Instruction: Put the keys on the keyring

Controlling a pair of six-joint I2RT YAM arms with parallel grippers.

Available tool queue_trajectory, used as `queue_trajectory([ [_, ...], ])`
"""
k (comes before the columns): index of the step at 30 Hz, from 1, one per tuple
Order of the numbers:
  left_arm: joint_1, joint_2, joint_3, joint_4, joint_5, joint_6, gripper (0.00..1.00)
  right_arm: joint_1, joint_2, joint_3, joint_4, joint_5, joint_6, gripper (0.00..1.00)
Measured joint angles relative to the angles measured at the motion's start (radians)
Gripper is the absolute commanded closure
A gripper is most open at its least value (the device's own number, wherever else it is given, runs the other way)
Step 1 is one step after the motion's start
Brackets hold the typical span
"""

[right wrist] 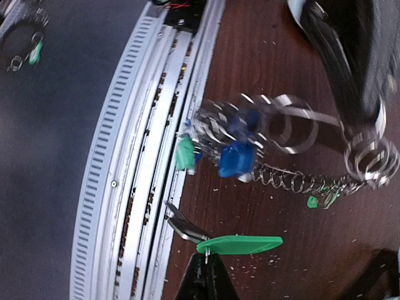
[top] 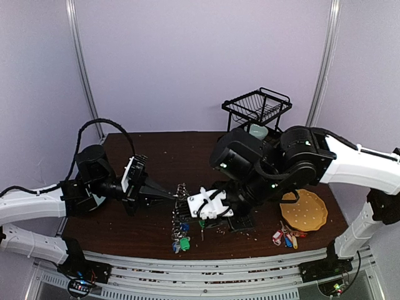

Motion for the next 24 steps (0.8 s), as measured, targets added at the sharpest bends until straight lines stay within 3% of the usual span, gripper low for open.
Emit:
queue_trajectory([
  [4,-0.002,-0.039,0.000,-0.023,-0.059,0.023,1.00,-0.170,-0.029,-0.224,0.132,-0.037,0.180,1.00],
  [7,-0.003,-0.086,0.000,-0.052,-0.121,0.053,1.00,-0.266,0.036,-0.360,0.158,0.002,0.334,1.00],
  [16,-0.003,-0.102,0.000,-0.095,-0.180,0.102,1.00,-0.337,0.382,-0.270,0.016,0.123,0.544,0.98],
  [20,-0.003,-0.106,0.000,-0.109,-0.188,0.111,1.00,-0.337,0.497,-0.159,-0.039,0.143,0.554,0.55],
  [21,-0.003,-0.109,0.000,-0.111,-0.191,0.113,1.00,-0.337,0.519,-0.131,-0.048,0.153,0.557,0.49],
  [24,-0.003,-0.114,-0.001,-0.112,-0.198,0.119,1.00,-0.337,0.558,-0.046,-0.056,0.179,0.552,0.44],
])
